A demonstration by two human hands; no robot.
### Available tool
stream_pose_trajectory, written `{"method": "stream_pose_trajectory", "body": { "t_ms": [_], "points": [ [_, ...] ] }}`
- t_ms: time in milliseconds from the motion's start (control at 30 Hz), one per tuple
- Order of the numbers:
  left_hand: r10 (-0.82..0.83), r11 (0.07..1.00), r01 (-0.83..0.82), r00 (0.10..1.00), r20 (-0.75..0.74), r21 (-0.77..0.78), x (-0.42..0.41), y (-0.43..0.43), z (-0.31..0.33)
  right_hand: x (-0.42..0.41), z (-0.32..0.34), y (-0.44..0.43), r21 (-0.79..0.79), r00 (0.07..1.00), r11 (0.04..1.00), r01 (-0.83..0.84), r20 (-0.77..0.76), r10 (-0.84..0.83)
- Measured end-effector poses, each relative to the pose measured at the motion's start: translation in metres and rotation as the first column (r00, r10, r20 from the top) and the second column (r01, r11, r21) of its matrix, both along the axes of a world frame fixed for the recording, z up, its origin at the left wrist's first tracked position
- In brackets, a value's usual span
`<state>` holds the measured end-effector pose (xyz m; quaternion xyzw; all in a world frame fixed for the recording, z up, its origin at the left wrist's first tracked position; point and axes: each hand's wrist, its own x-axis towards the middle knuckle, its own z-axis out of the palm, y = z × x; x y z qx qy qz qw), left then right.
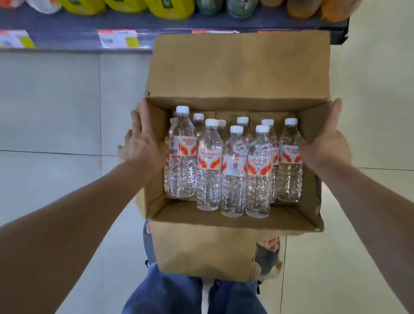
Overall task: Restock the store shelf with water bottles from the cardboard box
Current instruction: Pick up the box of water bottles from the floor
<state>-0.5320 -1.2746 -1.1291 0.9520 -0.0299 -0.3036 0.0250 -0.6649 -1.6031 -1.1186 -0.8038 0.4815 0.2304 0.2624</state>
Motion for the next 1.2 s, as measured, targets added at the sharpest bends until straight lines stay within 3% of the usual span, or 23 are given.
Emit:
{"method": "stream_pose_trajectory", "body": {
  "t_ms": [200, 400, 567, 867, 1033, 1200],
  "points": [
    [-0.1, 0.989, 0.1, 0.995, -0.003, 0.11, 0.005, 0.001, -0.007, -0.009, -0.007, -0.002, -0.036, 0.996, 0.998, -0.054, 0.074, 0.057],
    [0.096, 0.995, -0.093, 0.994, 0.06, -0.046, 0.002, -0.003, -0.008, -0.019, -0.008, -0.012, -0.029, 0.985, 0.993, -0.11, 0.127, 0.113],
    [0.199, 0.972, -0.187, 0.977, 0.074, -0.142, 0.002, 0.0, -0.013, -0.027, -0.012, -0.006, -0.003, 0.974, 1.0, 0.015, 0.226, -0.014],
    [0.277, 0.94, -0.251, 0.957, 0.085, -0.232, -0.003, -0.003, -0.009, -0.028, -0.017, -0.002, -0.072, 0.99, 0.997, -0.029, 0.139, 0.039],
    [0.232, 0.962, -0.214, 0.967, 0.1, -0.167, -0.007, -0.003, -0.01, -0.034, -0.02, 0.001, -0.108, 0.987, 0.987, -0.12, 0.091, 0.13],
    [0.227, 0.968, -0.214, 0.97, 0.09, -0.134, -0.012, -0.001, -0.011, -0.033, -0.016, 0.0, -0.082, 0.992, 0.993, -0.08, 0.094, 0.087]
  ]
}}
